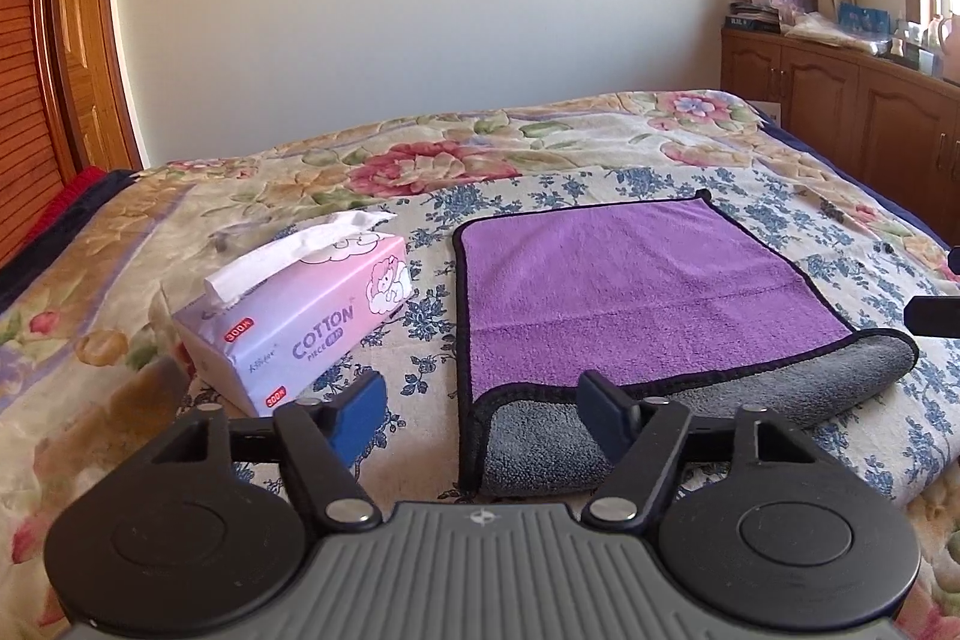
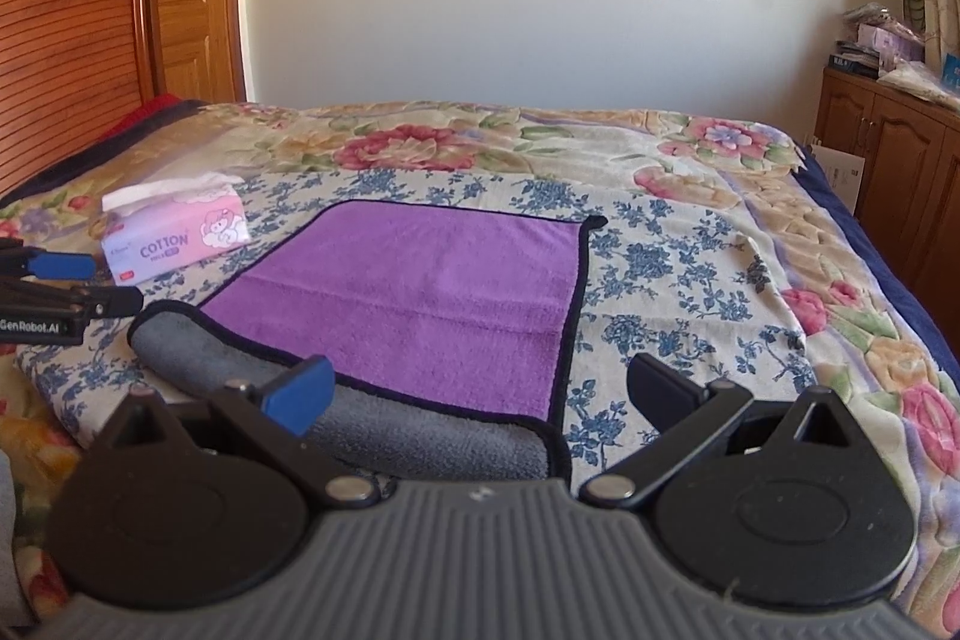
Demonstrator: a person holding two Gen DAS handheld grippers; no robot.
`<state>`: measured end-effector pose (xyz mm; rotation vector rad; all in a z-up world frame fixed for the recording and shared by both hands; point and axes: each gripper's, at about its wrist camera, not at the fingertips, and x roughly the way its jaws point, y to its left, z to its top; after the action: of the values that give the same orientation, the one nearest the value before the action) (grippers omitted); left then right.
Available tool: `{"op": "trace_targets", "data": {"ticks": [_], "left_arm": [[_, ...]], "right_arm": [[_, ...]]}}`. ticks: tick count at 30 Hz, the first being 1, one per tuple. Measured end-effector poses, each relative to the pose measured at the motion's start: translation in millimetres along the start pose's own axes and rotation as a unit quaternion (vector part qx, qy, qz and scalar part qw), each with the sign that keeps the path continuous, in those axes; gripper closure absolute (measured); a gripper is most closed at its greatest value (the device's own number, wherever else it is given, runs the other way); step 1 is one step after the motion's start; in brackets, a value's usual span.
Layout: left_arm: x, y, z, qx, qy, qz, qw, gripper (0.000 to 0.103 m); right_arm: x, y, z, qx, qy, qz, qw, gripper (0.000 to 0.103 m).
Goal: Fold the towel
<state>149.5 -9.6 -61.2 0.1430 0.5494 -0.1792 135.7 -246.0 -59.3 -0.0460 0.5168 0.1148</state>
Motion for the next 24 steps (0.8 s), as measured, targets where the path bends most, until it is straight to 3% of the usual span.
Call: {"op": "trace_targets", "data": {"ticks": [21, 24], "left_arm": [[38.4, 7.2, -3.6, -0.007, 0.037, -0.015, 0.9992, 0.05], [40.2, 8.3, -4.4, -0.01, 0.041, -0.018, 0.999, 0.054]], "right_arm": [[35.9, -17.3, -0.8, 0.031, 0.067, 0.008, 0.997, 0.0], [40.5, -21.8, -1.7, 0.039, 0.082, 0.012, 0.996, 0.015]]}}
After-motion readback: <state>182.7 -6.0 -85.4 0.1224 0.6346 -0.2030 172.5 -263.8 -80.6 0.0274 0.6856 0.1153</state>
